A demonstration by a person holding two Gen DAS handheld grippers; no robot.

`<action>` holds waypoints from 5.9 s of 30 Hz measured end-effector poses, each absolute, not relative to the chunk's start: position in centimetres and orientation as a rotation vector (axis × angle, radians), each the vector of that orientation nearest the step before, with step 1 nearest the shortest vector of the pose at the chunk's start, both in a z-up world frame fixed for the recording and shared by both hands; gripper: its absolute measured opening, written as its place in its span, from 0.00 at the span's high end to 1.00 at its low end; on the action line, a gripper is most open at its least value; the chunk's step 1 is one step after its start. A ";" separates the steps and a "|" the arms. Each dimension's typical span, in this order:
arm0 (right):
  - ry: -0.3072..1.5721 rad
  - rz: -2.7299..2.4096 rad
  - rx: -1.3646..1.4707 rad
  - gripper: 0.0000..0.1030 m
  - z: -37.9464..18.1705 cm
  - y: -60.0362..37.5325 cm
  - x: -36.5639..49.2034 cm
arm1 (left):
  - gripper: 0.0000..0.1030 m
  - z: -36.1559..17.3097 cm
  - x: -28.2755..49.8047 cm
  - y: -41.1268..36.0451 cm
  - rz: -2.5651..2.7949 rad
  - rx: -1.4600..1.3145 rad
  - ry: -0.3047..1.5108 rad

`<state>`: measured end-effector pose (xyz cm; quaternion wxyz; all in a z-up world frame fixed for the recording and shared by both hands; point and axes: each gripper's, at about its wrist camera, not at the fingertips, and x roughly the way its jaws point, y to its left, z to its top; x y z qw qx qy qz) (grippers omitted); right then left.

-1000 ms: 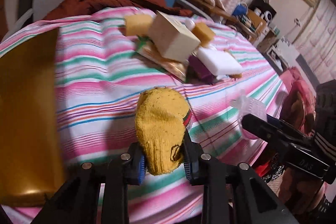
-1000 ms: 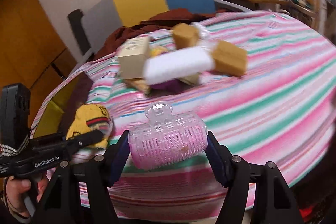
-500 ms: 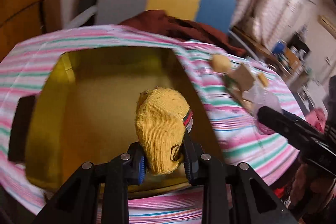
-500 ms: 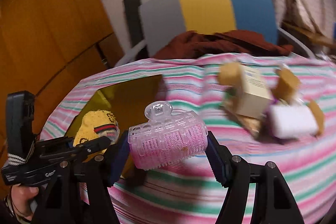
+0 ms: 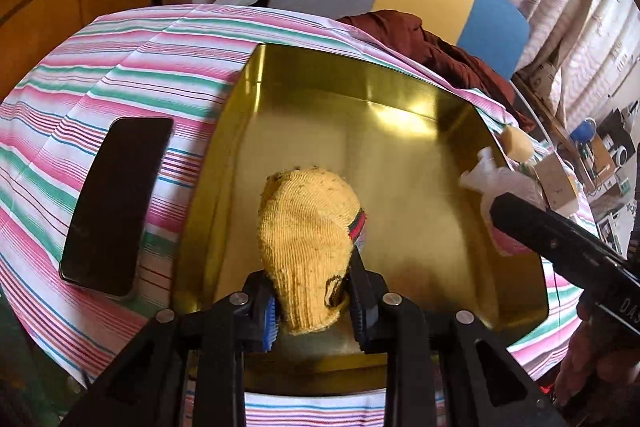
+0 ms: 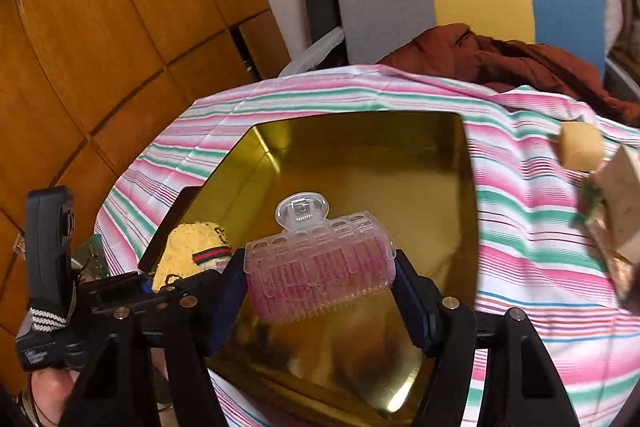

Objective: Organize objects
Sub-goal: 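Carry the hat and roller into the gold tray and release both, then grasp the white sponge with the right gripper while the left grasps the cream box, then carry the cream box and white sponge into the tray and release them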

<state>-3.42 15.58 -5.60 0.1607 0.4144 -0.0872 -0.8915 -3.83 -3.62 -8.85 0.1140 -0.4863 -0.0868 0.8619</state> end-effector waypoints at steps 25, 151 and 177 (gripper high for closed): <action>-0.334 -2.607 1.118 0.14 -4.1 18.1 -0.4 | 0.52 -5.7 -2.9 -2.4 2.561 -1.353 -0.342; -1.202 -2.835 1.054 0.77 -8.4 45.4 10.9 | 0.50 -4.8 -1.0 23.1 2.279 -1.165 0.097; -0.655 -2.496 1.154 0.77 -4.7 20.5 2.1 | 0.50 -5.7 -7.0 0.9 2.573 -1.349 -0.135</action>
